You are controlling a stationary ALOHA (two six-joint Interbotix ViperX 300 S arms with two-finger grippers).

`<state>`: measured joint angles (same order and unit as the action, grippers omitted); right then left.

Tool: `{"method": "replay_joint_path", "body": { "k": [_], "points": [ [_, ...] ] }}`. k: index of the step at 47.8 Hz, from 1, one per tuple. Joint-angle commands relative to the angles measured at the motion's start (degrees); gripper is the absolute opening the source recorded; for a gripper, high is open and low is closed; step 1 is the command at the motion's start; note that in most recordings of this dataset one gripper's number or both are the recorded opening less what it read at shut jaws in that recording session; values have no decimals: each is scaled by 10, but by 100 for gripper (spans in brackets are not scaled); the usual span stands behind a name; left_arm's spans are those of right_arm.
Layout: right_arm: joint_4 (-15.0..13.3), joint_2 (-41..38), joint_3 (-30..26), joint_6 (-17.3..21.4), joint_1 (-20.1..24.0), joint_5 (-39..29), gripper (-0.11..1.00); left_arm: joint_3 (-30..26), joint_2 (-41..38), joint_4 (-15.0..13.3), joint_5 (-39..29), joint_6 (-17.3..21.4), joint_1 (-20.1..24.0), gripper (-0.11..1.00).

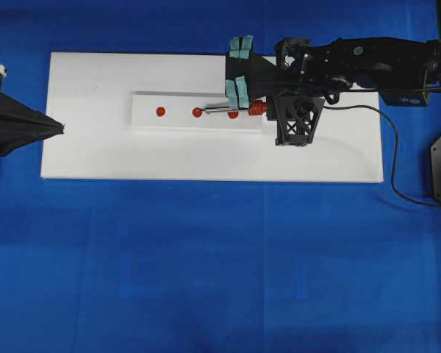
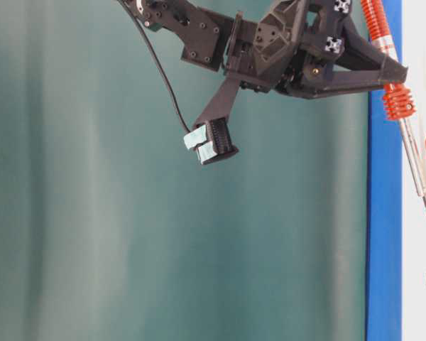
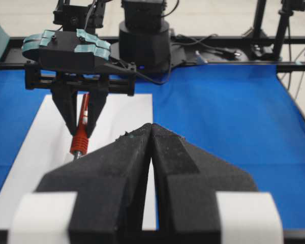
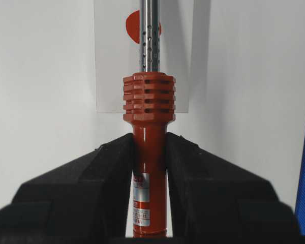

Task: Touch the tip of the soldering iron to the mark.
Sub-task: 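Hold the iron tip against the middle red dot, then lift the iron and shift it rightward above the strip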

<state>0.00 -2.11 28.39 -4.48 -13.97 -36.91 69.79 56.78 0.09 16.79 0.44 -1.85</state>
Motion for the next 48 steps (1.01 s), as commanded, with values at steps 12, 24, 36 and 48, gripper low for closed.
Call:
{"method": "replay_joint_path", "body": {
  "k": [12, 24, 36, 48],
  "points": [
    [-1, 8, -5, -1, 0, 3, 6, -5, -3, 1, 4, 1, 1, 0],
    [-1, 6, -5, -1, 0, 3, 6, -5, -2, 1, 4, 1, 1, 0],
    [-1, 4, -5, -1, 0, 4, 6, -5, -3, 1, 4, 1, 1, 0],
    [-1, 20, -12, 1, 0, 0, 6, -5, -3, 1, 4, 0, 1, 0]
  ]
}}
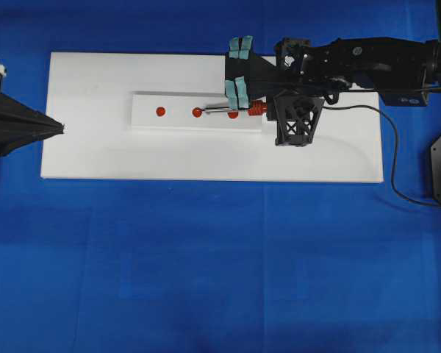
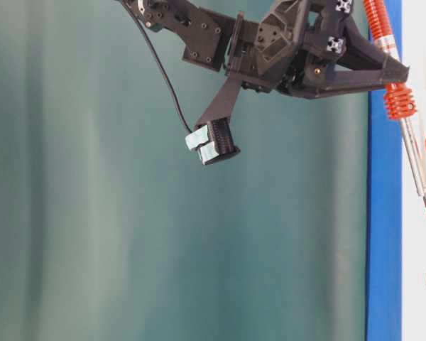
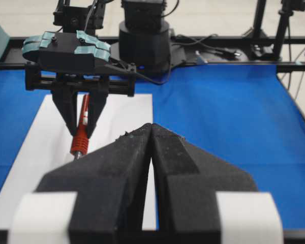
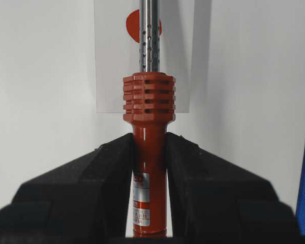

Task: Touch the tip of the soldering iron to the mark.
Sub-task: 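Lift the iron and shift it rightward above the strip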

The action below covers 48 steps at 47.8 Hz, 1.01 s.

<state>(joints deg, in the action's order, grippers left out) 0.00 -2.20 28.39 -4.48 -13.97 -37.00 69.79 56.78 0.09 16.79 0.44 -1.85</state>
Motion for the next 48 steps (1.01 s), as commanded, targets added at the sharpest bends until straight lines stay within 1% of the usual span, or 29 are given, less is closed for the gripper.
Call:
{"method": "replay_joint_path", "body": {
  "k": [1, 7, 18, 26, 38, 48],
  "points": [
    [-1, 25, -13, 1, 0, 0, 6, -5, -3, 1, 4, 0, 1, 0],
    [-1, 56, -22, 0, 0, -10, 6, -5, -3, 1, 4, 0, 1, 0],
    [-1, 111, -46, 1, 0, -53, 6, -5, -3, 1, 4, 0, 1, 0],
    [-10, 129, -57, 1, 0, -69, 6, -5, -3, 1, 4, 0, 1, 0],
    [-11, 131, -53, 1, 0, -72, 6, -6, -3, 1, 4, 0, 1, 0],
    [-12, 150, -31, 1, 0, -87, 6, -5, -2, 1, 4, -1, 1, 0]
  ]
}}
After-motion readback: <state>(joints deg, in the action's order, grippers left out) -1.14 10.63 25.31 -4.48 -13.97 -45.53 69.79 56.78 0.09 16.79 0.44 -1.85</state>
